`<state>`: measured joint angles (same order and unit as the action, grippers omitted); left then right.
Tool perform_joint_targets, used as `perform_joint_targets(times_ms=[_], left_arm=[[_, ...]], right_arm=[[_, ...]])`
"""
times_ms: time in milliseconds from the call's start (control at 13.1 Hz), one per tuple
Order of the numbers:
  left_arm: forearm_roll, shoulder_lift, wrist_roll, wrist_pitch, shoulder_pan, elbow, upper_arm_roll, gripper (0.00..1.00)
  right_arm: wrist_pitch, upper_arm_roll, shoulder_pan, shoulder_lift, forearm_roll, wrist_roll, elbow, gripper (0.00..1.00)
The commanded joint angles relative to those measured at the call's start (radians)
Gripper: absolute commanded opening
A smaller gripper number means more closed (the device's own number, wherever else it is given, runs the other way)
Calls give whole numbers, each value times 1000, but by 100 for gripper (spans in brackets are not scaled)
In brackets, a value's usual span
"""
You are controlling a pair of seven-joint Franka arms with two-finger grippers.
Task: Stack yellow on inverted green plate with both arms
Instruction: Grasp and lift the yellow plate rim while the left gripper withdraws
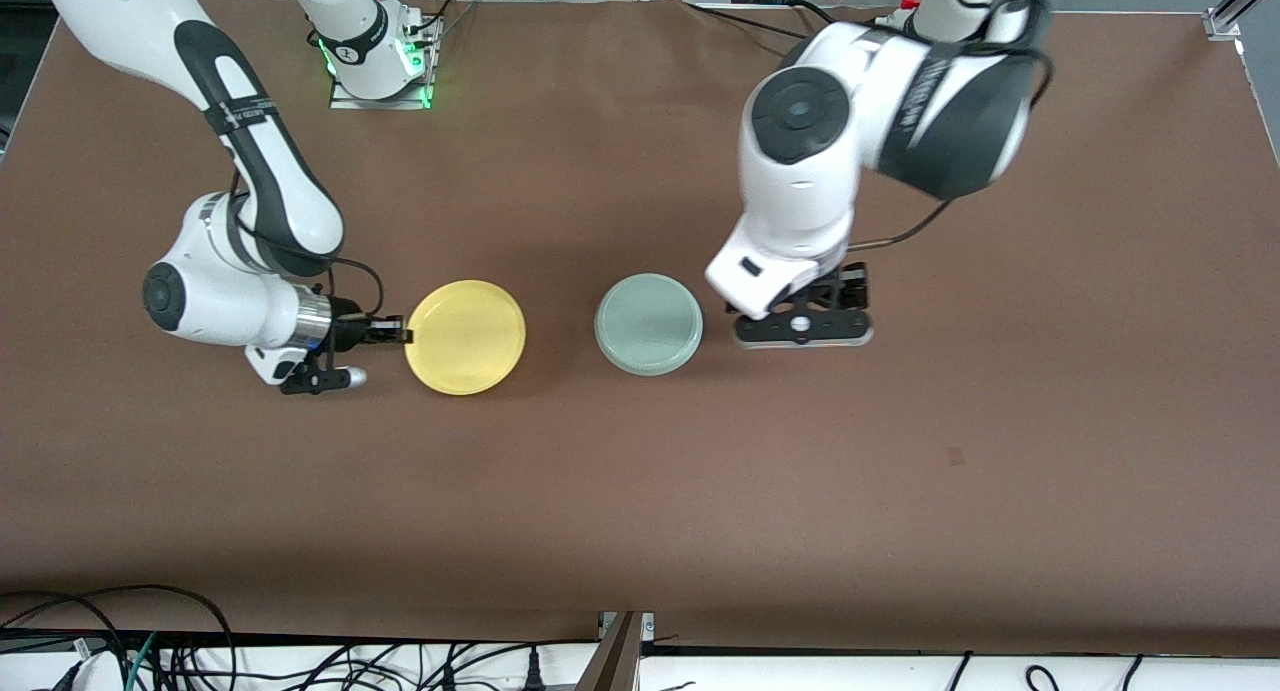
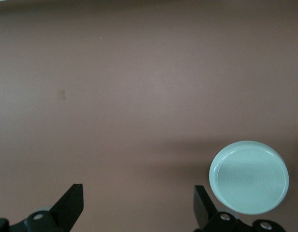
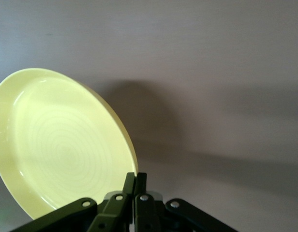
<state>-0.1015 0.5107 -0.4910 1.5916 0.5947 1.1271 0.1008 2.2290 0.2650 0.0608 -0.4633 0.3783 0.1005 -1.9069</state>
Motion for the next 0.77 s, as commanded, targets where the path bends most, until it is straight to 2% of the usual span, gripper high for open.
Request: perform_joint_targets(times_ms=[0, 230, 536, 689], left_arm=[[80, -99, 110, -53, -91, 36, -15, 100], [111, -174, 117, -129, -168, 36, -13, 100], [127, -260, 121, -215, -243, 37, -16, 100], [138, -277, 228, -249, -306, 39, -13, 100]], right_arm=[[46, 5, -77, -18, 42, -70, 8, 0], [64, 7, -162, -37, 44, -154, 22, 0], [150, 5, -327, -72, 42, -309, 23, 0], [190, 5, -392, -86, 42, -364, 22, 0]])
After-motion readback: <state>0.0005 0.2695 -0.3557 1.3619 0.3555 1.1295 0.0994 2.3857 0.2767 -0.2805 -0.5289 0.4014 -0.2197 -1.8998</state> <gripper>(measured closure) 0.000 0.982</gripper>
